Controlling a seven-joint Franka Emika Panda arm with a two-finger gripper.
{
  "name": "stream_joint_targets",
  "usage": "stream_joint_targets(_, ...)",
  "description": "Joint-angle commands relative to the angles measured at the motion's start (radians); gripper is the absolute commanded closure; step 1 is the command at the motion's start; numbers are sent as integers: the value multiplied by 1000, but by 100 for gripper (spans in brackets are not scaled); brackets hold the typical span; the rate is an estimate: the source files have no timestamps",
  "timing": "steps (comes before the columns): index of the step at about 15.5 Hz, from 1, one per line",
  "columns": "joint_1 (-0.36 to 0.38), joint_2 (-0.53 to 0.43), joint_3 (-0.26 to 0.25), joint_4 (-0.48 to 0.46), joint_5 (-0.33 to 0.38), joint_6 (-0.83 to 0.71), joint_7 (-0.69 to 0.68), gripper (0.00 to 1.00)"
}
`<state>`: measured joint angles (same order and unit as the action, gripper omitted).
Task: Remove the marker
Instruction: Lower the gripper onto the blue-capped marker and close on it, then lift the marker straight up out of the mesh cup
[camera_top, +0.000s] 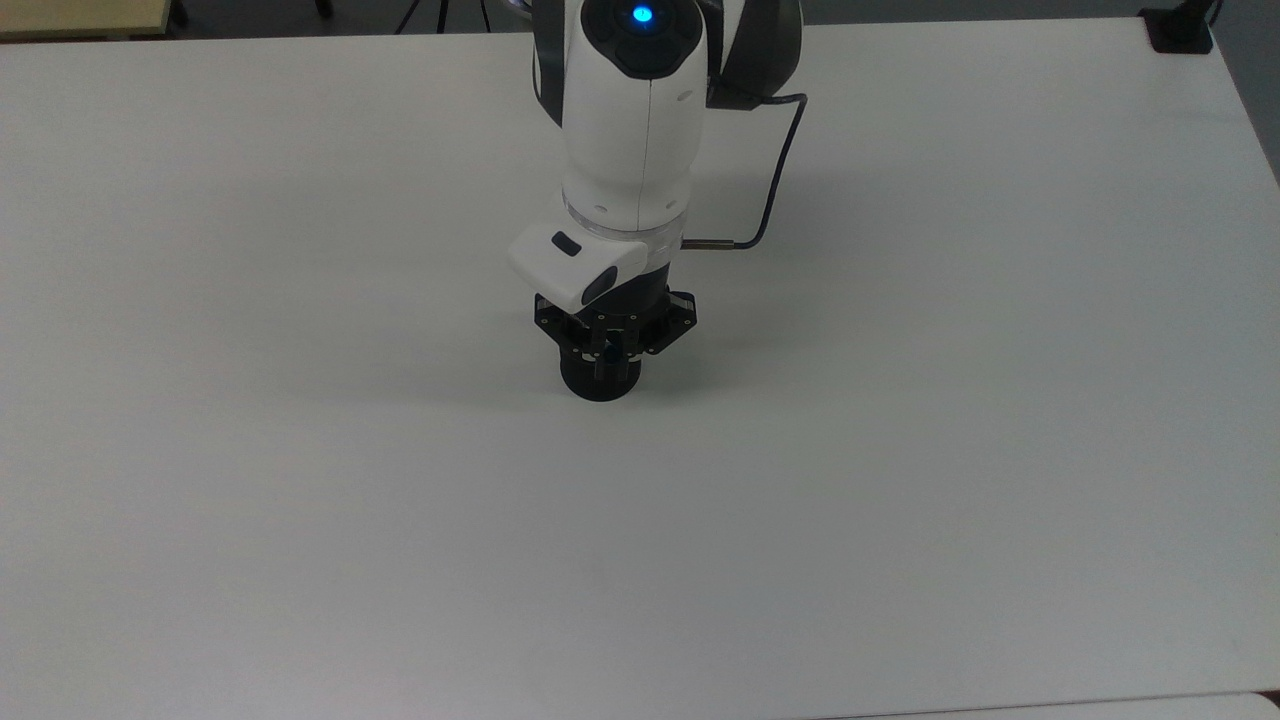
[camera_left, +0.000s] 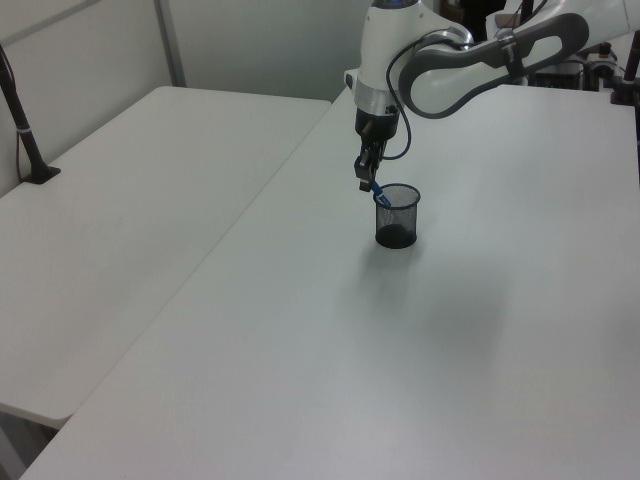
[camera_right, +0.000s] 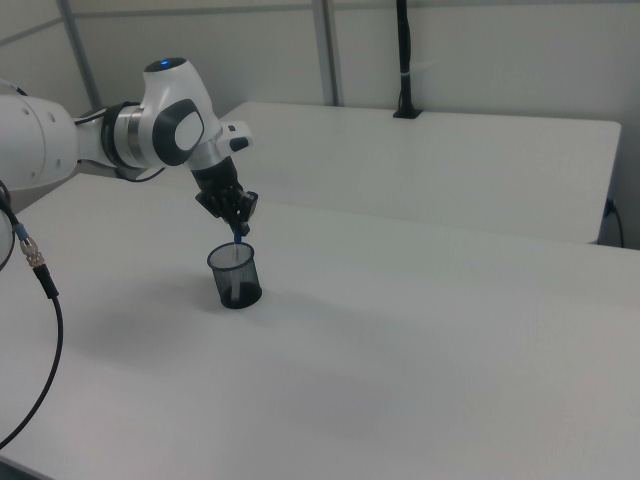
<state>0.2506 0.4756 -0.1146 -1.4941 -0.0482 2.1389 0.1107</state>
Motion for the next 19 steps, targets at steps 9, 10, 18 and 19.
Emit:
stream_joint_targets(9, 18, -90, -39, 15, 5, 7, 11, 98)
stream_joint_targets(10, 15, -112, -37, 15, 7, 9, 11, 98)
stream_joint_targets(18, 24, -242, -36, 14, 53, -120, 12, 97)
stream_joint_targets(19, 25, -246, -30, 14, 69, -158, 12, 97)
